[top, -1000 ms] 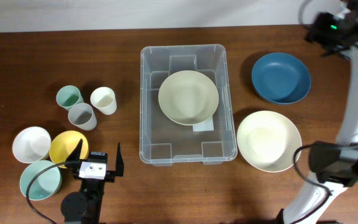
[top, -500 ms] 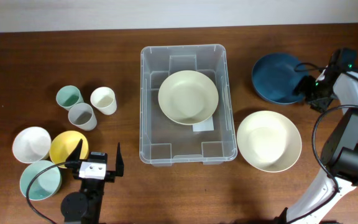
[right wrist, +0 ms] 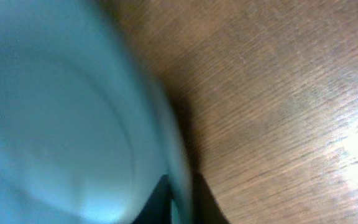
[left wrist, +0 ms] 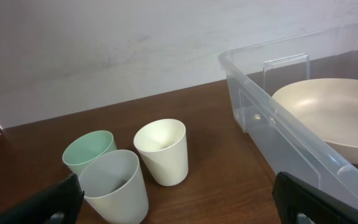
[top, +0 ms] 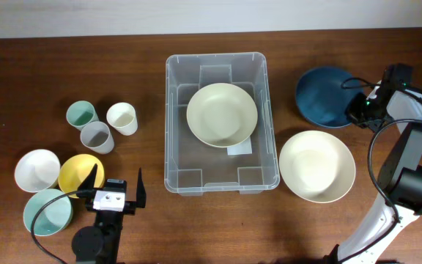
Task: Pack container
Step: 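Move right gripper to the blue bowl and grasp its rim, then carry the blue bowl with right gripper onto the cream bowl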
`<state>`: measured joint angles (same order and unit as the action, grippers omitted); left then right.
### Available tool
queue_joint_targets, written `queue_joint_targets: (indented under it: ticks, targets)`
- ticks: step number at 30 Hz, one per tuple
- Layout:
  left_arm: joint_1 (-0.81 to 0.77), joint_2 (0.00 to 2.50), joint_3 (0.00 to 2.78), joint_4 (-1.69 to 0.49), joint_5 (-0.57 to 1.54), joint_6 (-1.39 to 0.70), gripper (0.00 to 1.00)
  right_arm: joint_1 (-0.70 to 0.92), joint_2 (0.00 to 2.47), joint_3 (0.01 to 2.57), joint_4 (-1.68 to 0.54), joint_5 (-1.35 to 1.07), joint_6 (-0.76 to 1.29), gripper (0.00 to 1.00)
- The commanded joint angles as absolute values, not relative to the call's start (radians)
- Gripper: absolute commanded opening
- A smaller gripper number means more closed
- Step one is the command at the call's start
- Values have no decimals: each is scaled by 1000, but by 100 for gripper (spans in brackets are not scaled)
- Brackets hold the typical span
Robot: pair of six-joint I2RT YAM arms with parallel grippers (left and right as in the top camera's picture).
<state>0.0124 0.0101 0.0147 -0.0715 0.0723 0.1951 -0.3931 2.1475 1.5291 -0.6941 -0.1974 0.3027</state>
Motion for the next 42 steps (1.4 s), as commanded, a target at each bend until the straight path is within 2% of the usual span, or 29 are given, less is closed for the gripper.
queue_joint_targets:
  ticks: [1,7,15,18,21,27,30,36,38,39,40,41,42]
  targets:
    - [16,5,9,-72,83,211,100,-387,2166,1520,-707,-180,294,4]
    - [16,5,9,-72,83,211,100,-387,2122,1582,-733,-299,294,4]
    - [16,5,9,-72,83,211,100,-313,1958,1961,-1050,-411,181,4]
    - [16,5,9,-72,83,211,100,-220,1909,2035,-1135,-411,133,4]
    - [16,5,9,-72,83,211,100,-53,1876,2043,-1178,-378,127,4]
    - [16,5,9,-72,83,211,100,240,1962,2011,-1180,-187,177,4]
    - [16,5,9,-72,83,211,100,296,2029,2010,-1159,-159,199,4]
    - [16,5,9,-72,83,211,100,300,2084,2010,-1153,-129,187,4]
    - [16,5,9,-72,83,211,100,300,2077,2013,-1150,-87,183,11]
    - [16,5,9,-72,83,211,100,299,2063,2025,-1151,-57,183,22]
    - [16,5,9,-72,83,211,100,295,2051,2040,-1157,-43,183,29]
    - [16,5,9,-72,83,211,100,286,2020,2077,-1169,-35,183,45]
    - [16,5,9,-72,83,211,100,278,1999,2101,-1179,-31,183,50]
